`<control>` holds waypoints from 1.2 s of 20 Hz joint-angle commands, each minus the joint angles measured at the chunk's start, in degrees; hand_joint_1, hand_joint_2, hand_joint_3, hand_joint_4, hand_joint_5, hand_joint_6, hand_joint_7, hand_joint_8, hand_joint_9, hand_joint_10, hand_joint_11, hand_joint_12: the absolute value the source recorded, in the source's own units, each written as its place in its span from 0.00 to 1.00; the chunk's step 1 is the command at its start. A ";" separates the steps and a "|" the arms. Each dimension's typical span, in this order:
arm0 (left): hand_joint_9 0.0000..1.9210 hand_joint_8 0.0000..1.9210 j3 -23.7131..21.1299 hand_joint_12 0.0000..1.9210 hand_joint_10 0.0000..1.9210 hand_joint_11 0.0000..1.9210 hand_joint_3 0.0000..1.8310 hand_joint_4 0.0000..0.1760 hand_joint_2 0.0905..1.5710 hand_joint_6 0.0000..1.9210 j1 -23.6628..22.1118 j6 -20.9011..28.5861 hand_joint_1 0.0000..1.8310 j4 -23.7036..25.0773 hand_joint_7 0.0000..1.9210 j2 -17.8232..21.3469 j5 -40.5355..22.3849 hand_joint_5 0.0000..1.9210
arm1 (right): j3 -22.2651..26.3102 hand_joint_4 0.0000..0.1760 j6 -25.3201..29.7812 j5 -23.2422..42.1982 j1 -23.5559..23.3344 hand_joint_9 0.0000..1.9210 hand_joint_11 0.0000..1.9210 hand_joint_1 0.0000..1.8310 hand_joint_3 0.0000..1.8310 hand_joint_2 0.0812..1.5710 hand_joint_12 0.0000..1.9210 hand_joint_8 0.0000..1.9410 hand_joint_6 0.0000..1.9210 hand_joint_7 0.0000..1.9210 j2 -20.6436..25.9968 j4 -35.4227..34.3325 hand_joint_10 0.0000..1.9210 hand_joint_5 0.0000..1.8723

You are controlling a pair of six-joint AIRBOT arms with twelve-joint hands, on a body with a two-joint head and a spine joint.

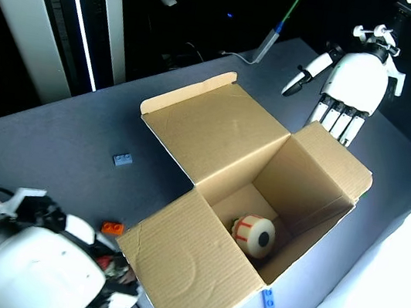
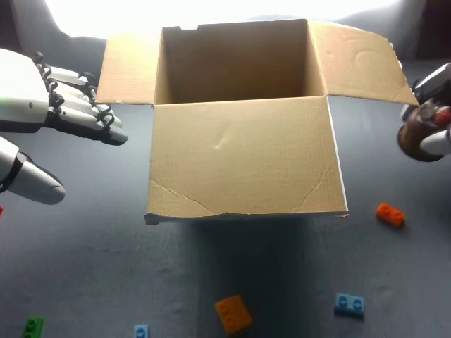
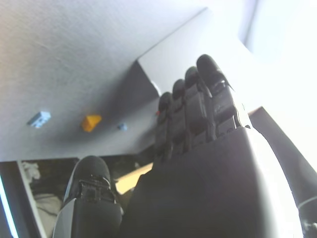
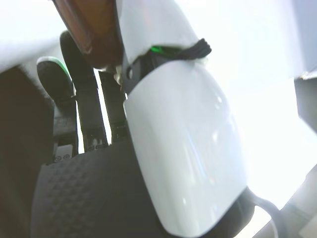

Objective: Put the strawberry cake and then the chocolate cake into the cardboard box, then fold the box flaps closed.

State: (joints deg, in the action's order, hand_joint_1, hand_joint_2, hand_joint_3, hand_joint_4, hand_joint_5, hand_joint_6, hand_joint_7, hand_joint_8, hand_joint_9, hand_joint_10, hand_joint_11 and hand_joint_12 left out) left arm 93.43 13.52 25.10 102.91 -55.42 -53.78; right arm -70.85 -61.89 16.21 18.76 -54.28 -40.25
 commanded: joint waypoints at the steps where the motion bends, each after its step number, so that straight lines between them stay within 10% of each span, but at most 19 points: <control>1: 0.11 0.00 -0.14 0.37 0.00 0.00 0.00 0.00 0.73 0.00 -0.09 -0.13 0.00 -4.12 0.12 0.49 -0.68 0.09 | -0.11 0.06 -0.12 7.34 -0.06 0.29 0.19 0.64 0.00 0.75 0.94 0.68 0.59 0.41 1.87 0.37 0.68 0.47; 13: 0.11 0.00 -1.14 0.38 0.00 0.00 0.00 0.00 0.73 0.00 0.38 -0.04 0.00 -4.39 0.12 0.52 -1.26 0.09 | 1.07 0.03 1.93 12.33 -15.57 0.28 0.17 0.65 0.00 0.74 0.94 0.69 0.58 0.41 4.55 13.36 0.68 0.47; 24: 0.12 0.00 -0.92 0.40 0.00 0.00 0.00 0.01 0.74 0.00 0.62 -0.42 0.00 -4.39 0.12 0.29 -1.79 0.09 | 4.98 0.00 13.04 21.45 -17.64 0.29 0.17 0.65 0.00 0.73 0.93 0.68 0.54 0.41 0.39 35.88 0.67 0.51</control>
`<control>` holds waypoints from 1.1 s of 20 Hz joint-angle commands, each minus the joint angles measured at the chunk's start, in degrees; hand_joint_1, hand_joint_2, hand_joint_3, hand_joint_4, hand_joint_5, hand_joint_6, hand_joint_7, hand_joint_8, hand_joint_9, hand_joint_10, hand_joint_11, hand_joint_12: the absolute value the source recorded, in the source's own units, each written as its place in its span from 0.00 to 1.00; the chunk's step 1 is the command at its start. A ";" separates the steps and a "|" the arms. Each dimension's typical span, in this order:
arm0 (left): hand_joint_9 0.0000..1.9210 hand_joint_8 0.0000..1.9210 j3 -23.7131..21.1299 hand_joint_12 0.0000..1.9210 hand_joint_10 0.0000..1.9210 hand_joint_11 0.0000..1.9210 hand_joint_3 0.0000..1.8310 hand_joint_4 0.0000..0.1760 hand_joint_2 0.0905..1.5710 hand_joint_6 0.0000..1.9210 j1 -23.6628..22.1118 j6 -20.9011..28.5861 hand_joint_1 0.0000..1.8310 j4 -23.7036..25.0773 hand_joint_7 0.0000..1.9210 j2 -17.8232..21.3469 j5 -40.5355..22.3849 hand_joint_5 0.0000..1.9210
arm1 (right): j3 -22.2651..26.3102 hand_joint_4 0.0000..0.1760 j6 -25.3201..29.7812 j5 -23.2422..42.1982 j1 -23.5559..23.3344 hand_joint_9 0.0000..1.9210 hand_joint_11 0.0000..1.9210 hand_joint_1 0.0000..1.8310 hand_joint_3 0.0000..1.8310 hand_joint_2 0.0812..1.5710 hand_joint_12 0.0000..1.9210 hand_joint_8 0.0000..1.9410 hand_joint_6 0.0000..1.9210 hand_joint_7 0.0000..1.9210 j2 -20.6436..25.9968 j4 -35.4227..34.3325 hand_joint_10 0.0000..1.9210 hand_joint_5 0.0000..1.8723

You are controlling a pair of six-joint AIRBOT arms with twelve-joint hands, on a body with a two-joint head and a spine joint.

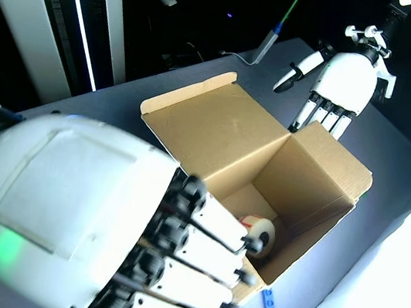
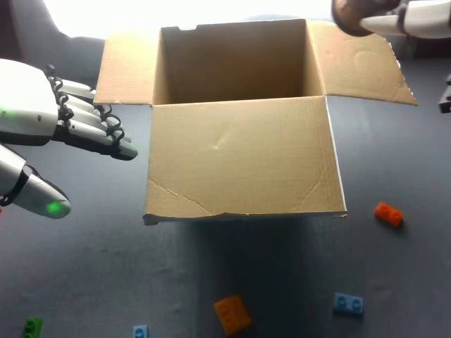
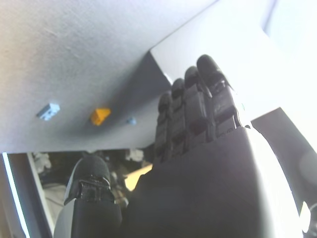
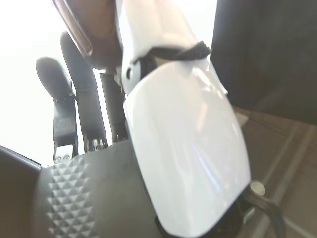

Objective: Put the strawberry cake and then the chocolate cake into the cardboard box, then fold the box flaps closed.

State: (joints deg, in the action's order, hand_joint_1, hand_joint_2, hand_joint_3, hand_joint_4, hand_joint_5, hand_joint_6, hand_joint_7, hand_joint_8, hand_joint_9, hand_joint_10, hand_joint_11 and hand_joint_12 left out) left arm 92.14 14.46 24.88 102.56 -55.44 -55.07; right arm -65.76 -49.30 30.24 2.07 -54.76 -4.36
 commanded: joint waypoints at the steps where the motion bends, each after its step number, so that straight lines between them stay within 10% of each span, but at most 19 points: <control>1: 0.11 0.00 0.45 0.40 0.00 0.00 0.00 0.02 0.74 0.00 -0.32 -0.28 0.00 -4.04 0.11 0.22 -0.49 0.08 | -0.14 0.00 0.60 7.54 -0.94 0.29 0.15 0.66 0.00 0.73 0.93 0.69 0.52 0.41 0.19 -0.01 0.67 0.52; 22: 0.12 0.00 1.87 0.43 0.00 0.00 0.00 0.05 0.73 0.00 -0.32 -0.94 0.00 -5.12 0.12 -0.81 1.72 0.11 | -11.67 0.00 4.60 2.60 -0.59 0.28 0.11 0.66 0.00 0.73 0.97 0.68 0.51 0.41 -16.59 13.26 0.66 0.52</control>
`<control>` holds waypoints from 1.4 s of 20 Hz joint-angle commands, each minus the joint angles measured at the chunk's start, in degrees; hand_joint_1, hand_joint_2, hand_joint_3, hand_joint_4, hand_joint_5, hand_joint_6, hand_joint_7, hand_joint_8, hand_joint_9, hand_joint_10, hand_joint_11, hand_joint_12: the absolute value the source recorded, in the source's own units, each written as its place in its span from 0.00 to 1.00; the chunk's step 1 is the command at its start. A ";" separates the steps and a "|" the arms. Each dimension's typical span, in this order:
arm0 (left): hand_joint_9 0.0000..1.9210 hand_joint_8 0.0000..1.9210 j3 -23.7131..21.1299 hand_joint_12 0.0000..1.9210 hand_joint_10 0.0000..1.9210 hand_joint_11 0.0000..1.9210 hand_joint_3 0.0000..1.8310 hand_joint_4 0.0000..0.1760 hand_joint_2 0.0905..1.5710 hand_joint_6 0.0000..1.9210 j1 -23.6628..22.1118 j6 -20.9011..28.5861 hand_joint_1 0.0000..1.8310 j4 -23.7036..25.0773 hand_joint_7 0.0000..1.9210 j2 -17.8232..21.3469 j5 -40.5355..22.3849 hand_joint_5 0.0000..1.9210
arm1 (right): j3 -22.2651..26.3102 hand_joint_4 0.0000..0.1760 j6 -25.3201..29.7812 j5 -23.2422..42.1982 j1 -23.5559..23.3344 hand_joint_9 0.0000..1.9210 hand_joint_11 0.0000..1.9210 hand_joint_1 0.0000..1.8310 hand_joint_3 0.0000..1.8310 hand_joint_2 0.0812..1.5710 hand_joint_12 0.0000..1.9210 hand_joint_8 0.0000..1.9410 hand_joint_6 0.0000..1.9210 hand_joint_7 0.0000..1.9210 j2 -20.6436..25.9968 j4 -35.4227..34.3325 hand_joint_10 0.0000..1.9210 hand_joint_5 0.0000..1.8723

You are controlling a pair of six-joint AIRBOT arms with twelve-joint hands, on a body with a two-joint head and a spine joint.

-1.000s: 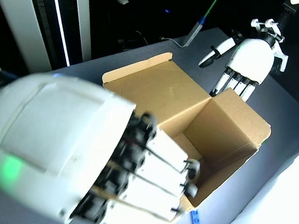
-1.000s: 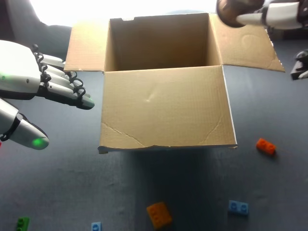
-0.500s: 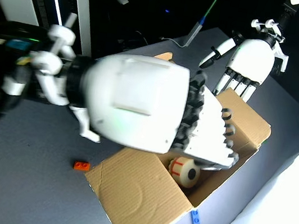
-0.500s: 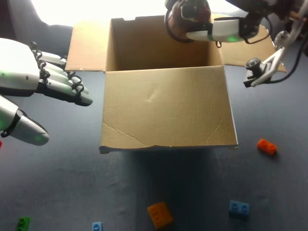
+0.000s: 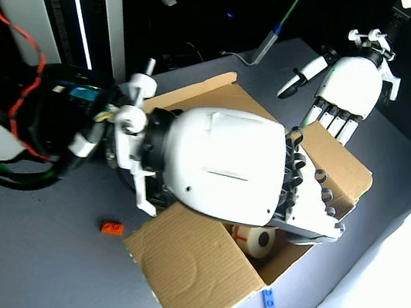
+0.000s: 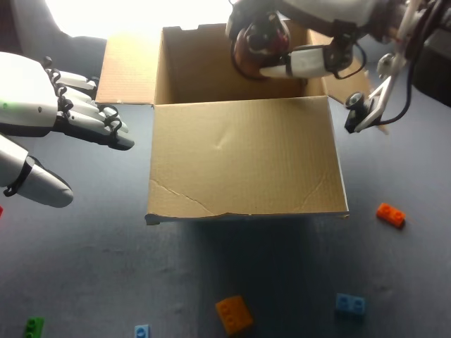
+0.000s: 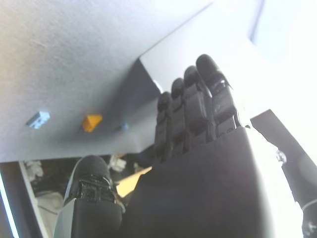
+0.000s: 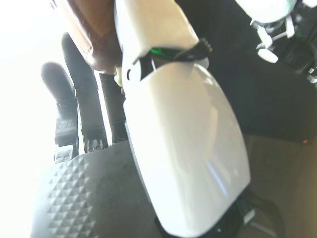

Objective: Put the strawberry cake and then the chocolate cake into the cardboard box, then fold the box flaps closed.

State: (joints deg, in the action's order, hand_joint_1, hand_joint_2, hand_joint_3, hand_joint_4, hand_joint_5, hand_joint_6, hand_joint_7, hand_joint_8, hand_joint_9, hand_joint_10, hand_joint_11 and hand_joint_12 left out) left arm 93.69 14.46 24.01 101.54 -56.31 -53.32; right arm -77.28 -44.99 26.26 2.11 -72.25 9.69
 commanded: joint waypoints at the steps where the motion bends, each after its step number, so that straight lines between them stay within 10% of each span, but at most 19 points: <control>1: 0.12 0.00 0.26 0.43 0.00 0.00 0.00 0.03 0.72 0.00 -0.32 -0.07 0.00 -4.09 0.12 0.06 -0.01 0.12 | -0.22 0.00 0.75 6.20 -0.67 0.29 0.12 0.65 0.00 0.74 0.95 0.69 0.54 0.40 0.66 -0.81 0.65 0.50; 5: 0.12 0.00 0.22 0.42 0.00 0.00 0.00 0.00 0.73 0.00 -0.32 -0.07 0.00 -4.10 0.13 0.06 0.12 0.11 | -0.07 0.02 0.83 6.04 -1.04 0.26 0.13 0.64 0.00 0.75 0.97 0.70 0.58 0.41 0.28 -0.69 0.69 0.46; 6: 0.12 0.00 0.22 0.41 0.00 0.00 0.00 0.02 0.74 0.00 -0.32 -0.07 0.00 -4.10 0.12 0.06 0.13 0.11 | 0.02 0.00 0.87 6.00 -1.39 0.28 0.11 0.60 0.00 0.74 0.95 0.43 0.62 0.37 0.32 -0.70 0.61 0.44; 8: 0.12 0.00 0.22 0.41 0.00 0.00 0.00 0.03 0.73 0.00 -0.32 -0.07 0.00 -4.10 0.12 0.06 0.23 0.11 | 0.22 0.00 1.64 5.43 -1.99 0.30 0.08 0.57 0.00 0.68 0.88 0.12 0.20 0.38 0.53 -0.74 0.42 0.31; 10: 0.12 0.00 0.22 0.41 0.00 0.00 0.00 0.03 0.74 0.00 -0.32 -0.07 0.00 -4.13 0.12 0.06 0.30 0.11 | 0.69 0.00 1.87 4.78 -2.06 0.28 0.03 0.47 0.00 0.72 0.79 0.01 0.03 0.30 0.81 -0.74 0.18 0.23; 17: 0.11 0.00 0.32 0.40 0.00 0.00 0.00 0.03 0.74 0.00 -0.40 -0.07 0.00 -4.21 0.12 -0.10 0.62 0.11 | 1.65 0.18 0.60 3.73 -0.40 0.07 0.00 0.38 0.00 0.63 0.22 0.00 0.00 0.03 1.17 -0.62 0.00 0.00; 24: 0.12 0.00 1.58 0.39 0.00 0.00 0.00 0.04 0.73 0.00 -5.46 -0.11 0.00 -4.88 0.12 -0.48 2.16 0.11 | 5.74 0.14 1.91 3.22 -0.36 0.05 0.00 0.35 0.00 0.62 0.17 0.00 0.00 0.03 7.07 -1.01 0.00 0.00; 28: 0.11 0.00 1.95 0.36 0.00 0.00 0.00 0.06 0.73 0.00 -9.04 -0.78 0.00 -4.19 0.12 -0.45 2.43 0.11 | 9.50 0.03 -2.06 2.87 0.39 0.05 0.00 0.15 0.00 0.64 0.12 0.00 0.00 0.05 13.16 -4.14 0.00 0.01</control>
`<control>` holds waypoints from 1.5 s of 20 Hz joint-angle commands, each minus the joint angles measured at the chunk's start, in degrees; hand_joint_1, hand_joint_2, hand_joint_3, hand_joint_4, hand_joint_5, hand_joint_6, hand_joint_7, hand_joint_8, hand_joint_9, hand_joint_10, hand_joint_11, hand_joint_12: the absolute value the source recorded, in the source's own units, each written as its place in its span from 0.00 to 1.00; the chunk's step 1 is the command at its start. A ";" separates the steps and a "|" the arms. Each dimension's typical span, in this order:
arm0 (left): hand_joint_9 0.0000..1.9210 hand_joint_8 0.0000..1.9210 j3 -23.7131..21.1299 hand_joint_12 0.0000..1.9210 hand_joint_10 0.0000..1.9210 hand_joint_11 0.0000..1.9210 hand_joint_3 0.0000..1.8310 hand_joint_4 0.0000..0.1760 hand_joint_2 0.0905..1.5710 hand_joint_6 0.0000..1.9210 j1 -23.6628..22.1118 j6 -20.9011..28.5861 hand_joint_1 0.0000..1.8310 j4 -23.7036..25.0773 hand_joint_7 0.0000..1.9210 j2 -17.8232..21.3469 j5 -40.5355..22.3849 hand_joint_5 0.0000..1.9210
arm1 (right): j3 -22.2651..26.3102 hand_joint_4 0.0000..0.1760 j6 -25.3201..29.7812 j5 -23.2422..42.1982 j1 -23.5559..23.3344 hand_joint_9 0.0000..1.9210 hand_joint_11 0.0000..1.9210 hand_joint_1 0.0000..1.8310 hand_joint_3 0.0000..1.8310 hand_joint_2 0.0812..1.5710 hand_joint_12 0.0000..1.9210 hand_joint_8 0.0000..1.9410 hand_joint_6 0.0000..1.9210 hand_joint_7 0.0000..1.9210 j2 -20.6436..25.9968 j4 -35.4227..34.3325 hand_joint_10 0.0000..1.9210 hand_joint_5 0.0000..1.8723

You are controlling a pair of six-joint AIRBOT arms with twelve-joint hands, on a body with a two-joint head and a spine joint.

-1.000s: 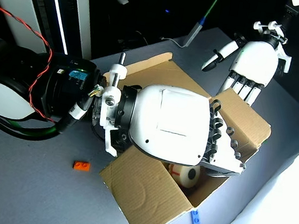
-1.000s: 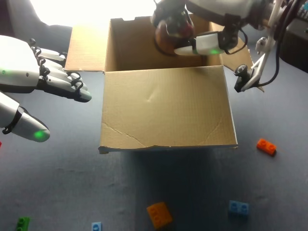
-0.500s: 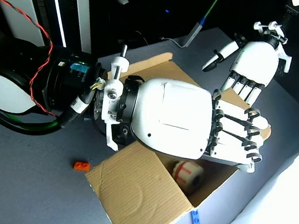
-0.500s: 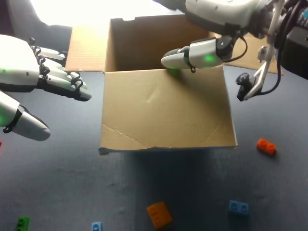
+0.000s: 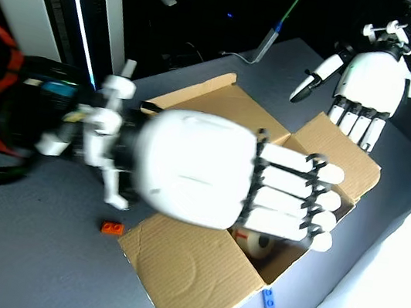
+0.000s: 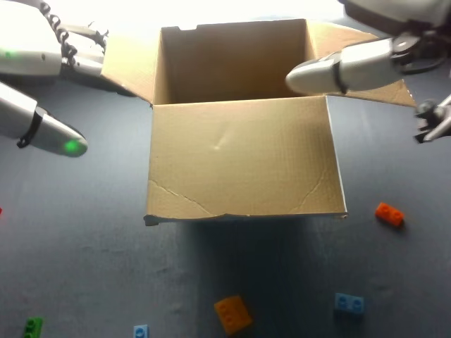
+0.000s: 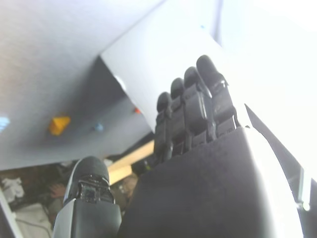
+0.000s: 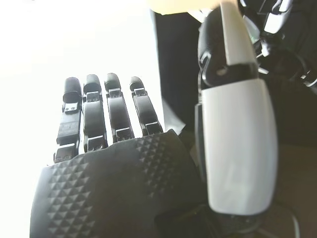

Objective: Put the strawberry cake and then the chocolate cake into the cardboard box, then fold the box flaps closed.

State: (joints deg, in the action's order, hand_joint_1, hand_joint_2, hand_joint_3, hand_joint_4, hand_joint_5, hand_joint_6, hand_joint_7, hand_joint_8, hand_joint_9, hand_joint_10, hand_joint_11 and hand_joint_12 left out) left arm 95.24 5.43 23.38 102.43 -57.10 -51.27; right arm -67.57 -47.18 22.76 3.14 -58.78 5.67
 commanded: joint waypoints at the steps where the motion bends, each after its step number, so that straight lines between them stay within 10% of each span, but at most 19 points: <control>1: 0.11 0.00 0.49 0.37 0.00 0.00 0.00 0.06 0.73 0.00 -1.10 -0.14 0.00 -4.58 0.11 0.33 0.38 0.11 | 0.20 0.00 -0.46 6.35 -0.11 0.05 0.00 0.04 0.01 0.68 0.12 0.00 0.00 0.06 1.22 -1.62 0.00 0.02; 9: 0.09 0.00 -0.65 0.32 0.00 0.00 0.00 0.02 0.74 0.00 -5.71 -0.14 0.00 -2.37 0.09 0.21 1.29 0.07 | 2.70 0.00 -4.94 10.04 8.79 0.07 0.00 0.00 0.00 0.72 0.24 0.00 0.00 0.08 11.57 -10.76 0.00 0.05; 30: 0.10 0.00 -7.41 0.35 0.00 0.00 0.00 0.00 0.75 0.00 -2.99 -1.99 0.00 2.01 0.10 -2.86 4.33 0.08 | 2.40 0.00 -10.72 11.79 27.05 0.11 0.00 0.02 0.00 0.74 0.32 0.00 0.00 0.11 6.28 -17.42 0.00 0.09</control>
State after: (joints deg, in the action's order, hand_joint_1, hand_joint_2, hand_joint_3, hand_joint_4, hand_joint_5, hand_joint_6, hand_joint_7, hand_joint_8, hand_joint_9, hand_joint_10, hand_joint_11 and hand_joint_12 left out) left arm 87.79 2.90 21.45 107.94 -60.45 -47.59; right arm -64.93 -58.13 28.38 30.39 -53.36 -11.38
